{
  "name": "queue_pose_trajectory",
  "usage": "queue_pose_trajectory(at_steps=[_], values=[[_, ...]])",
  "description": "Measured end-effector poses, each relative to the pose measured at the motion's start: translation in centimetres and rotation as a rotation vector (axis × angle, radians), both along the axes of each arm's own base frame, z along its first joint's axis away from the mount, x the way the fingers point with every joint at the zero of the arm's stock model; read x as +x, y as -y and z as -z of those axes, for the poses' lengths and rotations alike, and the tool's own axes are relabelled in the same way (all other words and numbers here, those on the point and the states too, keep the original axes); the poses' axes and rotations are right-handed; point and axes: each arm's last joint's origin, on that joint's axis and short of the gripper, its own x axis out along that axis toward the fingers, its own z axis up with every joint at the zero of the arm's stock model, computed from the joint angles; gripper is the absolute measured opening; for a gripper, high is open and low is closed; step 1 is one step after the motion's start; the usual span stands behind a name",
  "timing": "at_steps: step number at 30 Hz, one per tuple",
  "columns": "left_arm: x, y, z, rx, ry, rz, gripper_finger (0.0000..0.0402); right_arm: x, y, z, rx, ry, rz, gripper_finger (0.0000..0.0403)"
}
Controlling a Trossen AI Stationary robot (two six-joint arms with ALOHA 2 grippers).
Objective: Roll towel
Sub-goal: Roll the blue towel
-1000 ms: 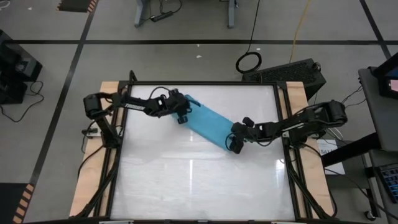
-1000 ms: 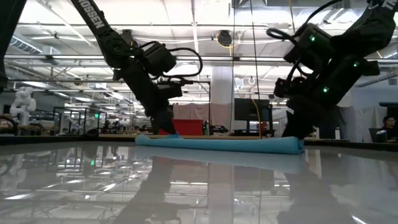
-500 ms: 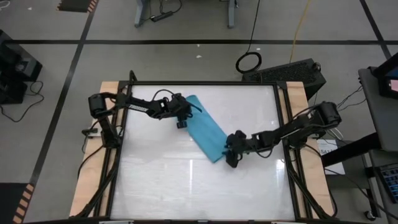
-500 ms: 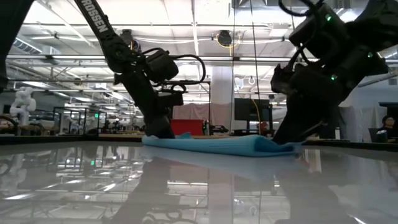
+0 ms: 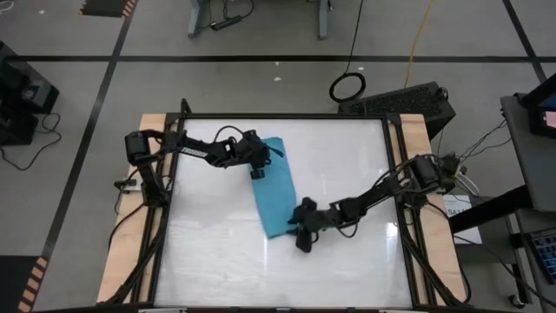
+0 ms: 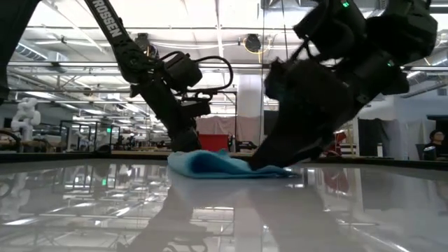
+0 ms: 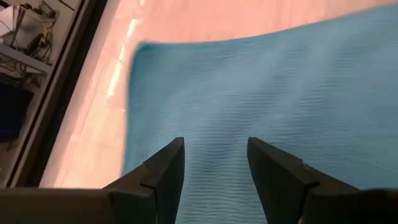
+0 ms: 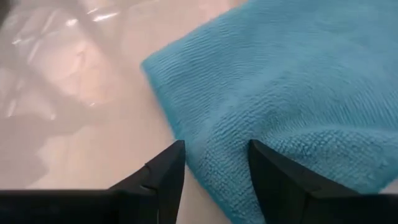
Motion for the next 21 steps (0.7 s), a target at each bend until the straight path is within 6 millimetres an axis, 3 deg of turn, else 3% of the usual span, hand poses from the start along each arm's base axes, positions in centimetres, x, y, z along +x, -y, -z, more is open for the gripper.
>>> queue_pose_trajectory(at_steps=[6, 11, 15, 18, 21], values=[[0.5, 0.9, -0.1, -0.002, 0.016, 0.030, 0.0182, 2.2, -2.3, -2.3, -0.077, 0.071, -0.175, 0.0169], [0.9, 2.2, -0.1, -0.003, 0.015, 0.069, 0.0182, 2.6, -2.6, -5.4, -0.169, 0.106, -0.218, 0.0169], [1.1, 3.3, -0.1, -0.007, 0.003, 0.103, 0.0182, 2.0, -1.8, -6.9, -0.362, 0.074, -0.188, 0.0169], [1.2, 4.3, 0.1, -0.014, -0.017, 0.131, 0.0182, 1.6, -0.4, -6.6, -0.535, -0.018, -0.123, 0.0169], [1.3, 5.5, 0.3, -0.031, -0.044, 0.152, 0.0182, 1.8, 1.8, -6.3, -0.550, -0.085, -0.097, 0.0169]])
